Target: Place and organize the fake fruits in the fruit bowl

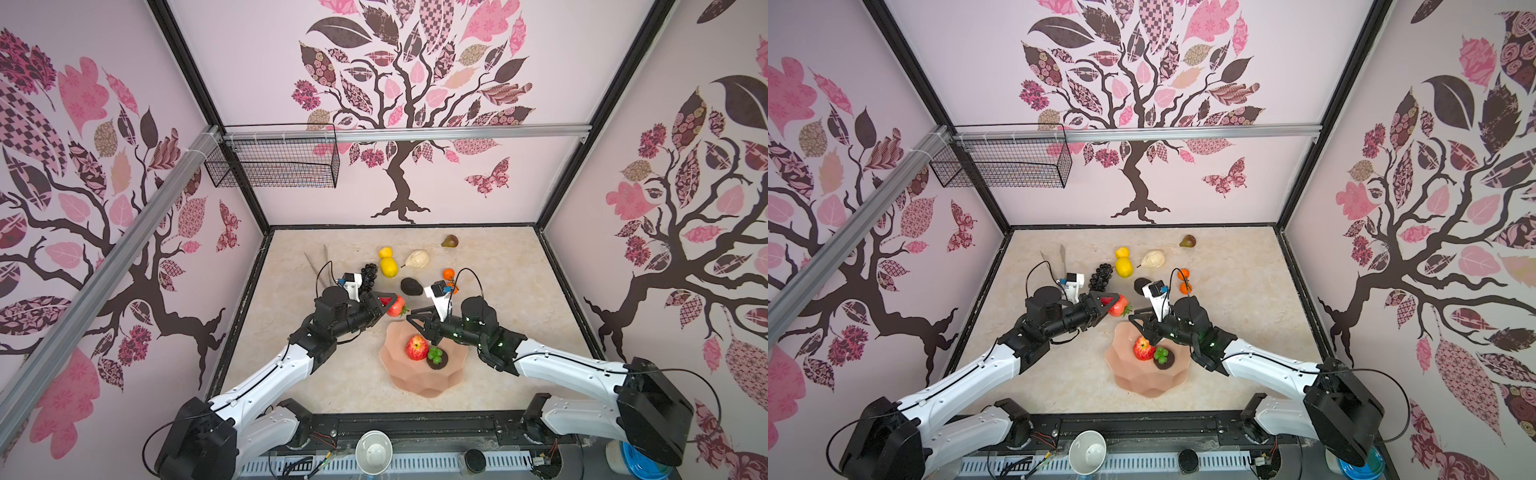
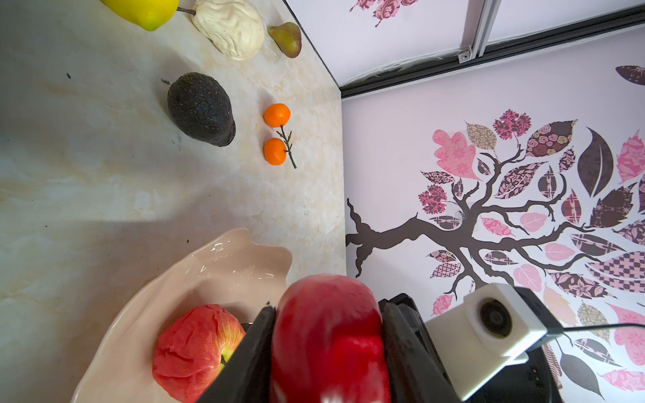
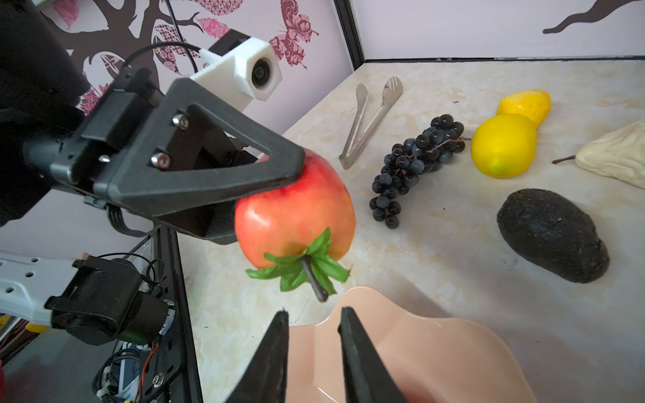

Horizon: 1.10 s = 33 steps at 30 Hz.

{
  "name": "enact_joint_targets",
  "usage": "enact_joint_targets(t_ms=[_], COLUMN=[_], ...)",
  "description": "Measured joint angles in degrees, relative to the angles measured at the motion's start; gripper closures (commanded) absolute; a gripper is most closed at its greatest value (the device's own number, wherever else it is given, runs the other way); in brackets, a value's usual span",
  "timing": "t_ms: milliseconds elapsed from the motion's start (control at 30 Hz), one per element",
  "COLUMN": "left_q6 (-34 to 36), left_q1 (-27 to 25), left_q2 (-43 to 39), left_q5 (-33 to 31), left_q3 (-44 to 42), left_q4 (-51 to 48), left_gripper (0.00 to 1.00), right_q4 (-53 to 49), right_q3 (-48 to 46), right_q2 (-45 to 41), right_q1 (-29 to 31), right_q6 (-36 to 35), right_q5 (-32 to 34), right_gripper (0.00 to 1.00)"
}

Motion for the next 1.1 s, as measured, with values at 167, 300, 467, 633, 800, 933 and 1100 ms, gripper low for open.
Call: enact_joint_targets(t_ms=[167,300,467,633,800,933,1100], left_q6=[0.0,0.2,0.3,0.4,0.8,1.1,1.3], left_q1=[-0.1,-0.3,-0.8,-0.8,-0.8,-1.0,-1.0], left_q2=[0.9,1.1,1.2,1.4,1.6,1.8,2.3], left_q5=[0.8,1.2,1.4,1.1,1.1,1.2,1.2], left_q3=[0.0,0.0,0.0,0.0,0.0,0.0,0.0], left_q4=[0.0,0.0,0.0,0.0,0.0,0.1,0.2], left_gripper=[0.61,0.61,0.61,0.61,0.61,0.61,0.59], right_q4=[0.0,-0.1,-1.0,-1.4,-1.6,-2.0,-2.4], right_q3=[0.5,1.0,1.6,2.0,2.0,2.0,2.0], right_q2=[0.7,1.4,2.1,2.3,2.3,2.3,2.3], right_q1=[0.2,0.5,1.1,1.5,1.7,1.7,1.9], right_q6=[-0.1,-0.5,-1.5,-1.8,-2.0,-2.4,-2.6], right_q5=[-0.1,0.8,1.6,2.2,2.3,2.6,2.8], right_gripper=[0.73,0.7,0.71,0.69,0.8,0.9,0.96])
